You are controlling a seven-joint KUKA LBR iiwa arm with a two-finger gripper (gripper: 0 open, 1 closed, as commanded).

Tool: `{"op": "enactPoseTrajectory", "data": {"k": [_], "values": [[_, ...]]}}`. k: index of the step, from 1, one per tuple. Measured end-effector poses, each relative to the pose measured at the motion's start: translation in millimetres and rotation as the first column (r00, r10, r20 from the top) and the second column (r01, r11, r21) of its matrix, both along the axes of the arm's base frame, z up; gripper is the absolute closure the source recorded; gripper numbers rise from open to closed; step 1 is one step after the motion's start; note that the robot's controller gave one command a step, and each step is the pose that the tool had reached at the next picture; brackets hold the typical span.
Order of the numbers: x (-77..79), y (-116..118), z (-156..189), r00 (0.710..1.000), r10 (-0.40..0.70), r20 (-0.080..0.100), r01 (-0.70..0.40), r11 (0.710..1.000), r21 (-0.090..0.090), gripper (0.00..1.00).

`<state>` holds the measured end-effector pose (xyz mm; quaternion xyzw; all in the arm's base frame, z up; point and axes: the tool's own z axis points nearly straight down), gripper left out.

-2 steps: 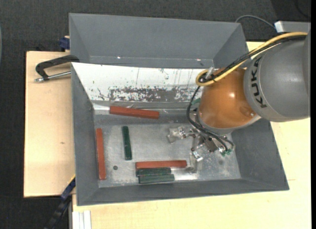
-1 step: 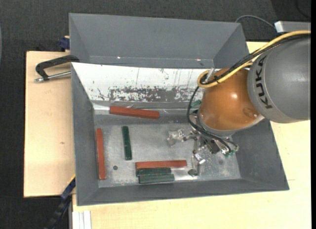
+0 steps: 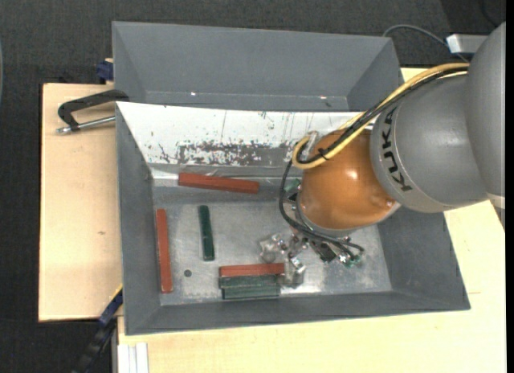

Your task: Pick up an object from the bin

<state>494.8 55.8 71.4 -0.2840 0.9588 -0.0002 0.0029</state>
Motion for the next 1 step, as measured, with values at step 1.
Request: {"op": "enactPoseTrajectory", "data": {"k": [1], "values": [[0.0, 0.0, 0.0, 1.000, 0.000, 0.000, 0.000, 1.000, 0.000, 1.00]]}}
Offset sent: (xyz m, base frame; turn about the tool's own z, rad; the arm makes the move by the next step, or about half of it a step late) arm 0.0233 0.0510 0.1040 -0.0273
